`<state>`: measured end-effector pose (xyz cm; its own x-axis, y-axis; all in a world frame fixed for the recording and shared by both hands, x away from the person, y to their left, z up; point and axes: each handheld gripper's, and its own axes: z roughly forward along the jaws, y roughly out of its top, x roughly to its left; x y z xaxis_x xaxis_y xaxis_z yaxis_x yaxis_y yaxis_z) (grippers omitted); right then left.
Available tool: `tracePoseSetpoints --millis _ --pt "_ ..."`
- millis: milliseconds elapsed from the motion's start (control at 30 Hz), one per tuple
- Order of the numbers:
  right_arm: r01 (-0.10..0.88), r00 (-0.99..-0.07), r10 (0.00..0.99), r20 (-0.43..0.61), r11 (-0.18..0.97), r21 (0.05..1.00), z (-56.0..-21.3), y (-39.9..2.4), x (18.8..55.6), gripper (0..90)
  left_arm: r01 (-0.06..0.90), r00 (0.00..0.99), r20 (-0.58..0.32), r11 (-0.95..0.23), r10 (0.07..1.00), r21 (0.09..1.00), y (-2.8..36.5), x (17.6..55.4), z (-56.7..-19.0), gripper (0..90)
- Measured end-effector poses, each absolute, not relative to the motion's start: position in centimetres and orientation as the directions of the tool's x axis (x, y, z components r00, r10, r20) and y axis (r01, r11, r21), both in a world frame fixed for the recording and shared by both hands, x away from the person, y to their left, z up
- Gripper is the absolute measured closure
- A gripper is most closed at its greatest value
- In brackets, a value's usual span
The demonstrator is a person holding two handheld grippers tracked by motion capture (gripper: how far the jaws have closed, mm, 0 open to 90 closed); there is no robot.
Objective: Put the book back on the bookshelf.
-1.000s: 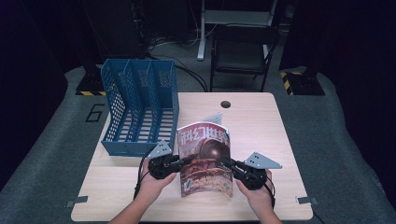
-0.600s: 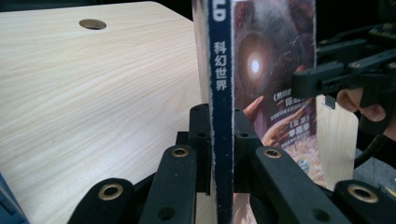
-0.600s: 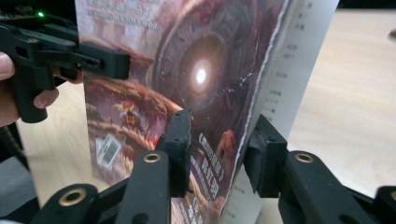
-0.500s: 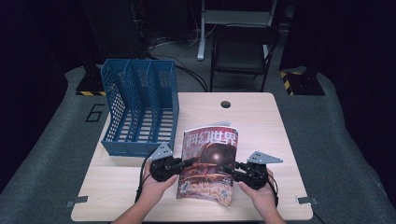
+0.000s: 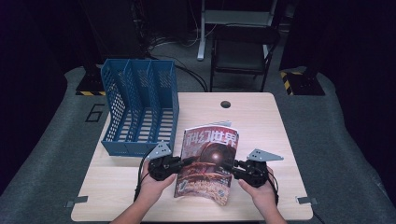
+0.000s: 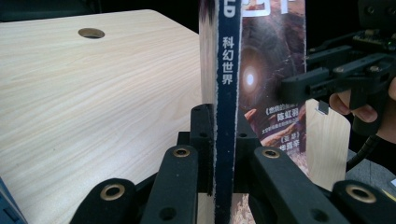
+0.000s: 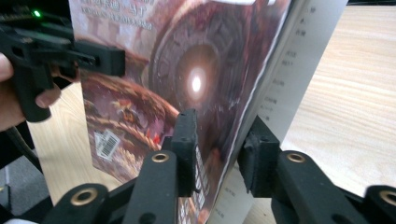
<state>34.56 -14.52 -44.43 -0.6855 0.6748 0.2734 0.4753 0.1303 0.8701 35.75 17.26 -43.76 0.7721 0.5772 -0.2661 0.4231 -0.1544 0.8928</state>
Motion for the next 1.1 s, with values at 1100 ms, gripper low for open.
tracePoseSetpoints --millis 1100 --pt "0.497 -0.689 0.673 0.271 0.166 0.852 -41.3 -13.8 36.1 84.0 0.418 0.764 -0.255 -0.155 0.592 0.895 17.6 37.9 -40.9 83.1"
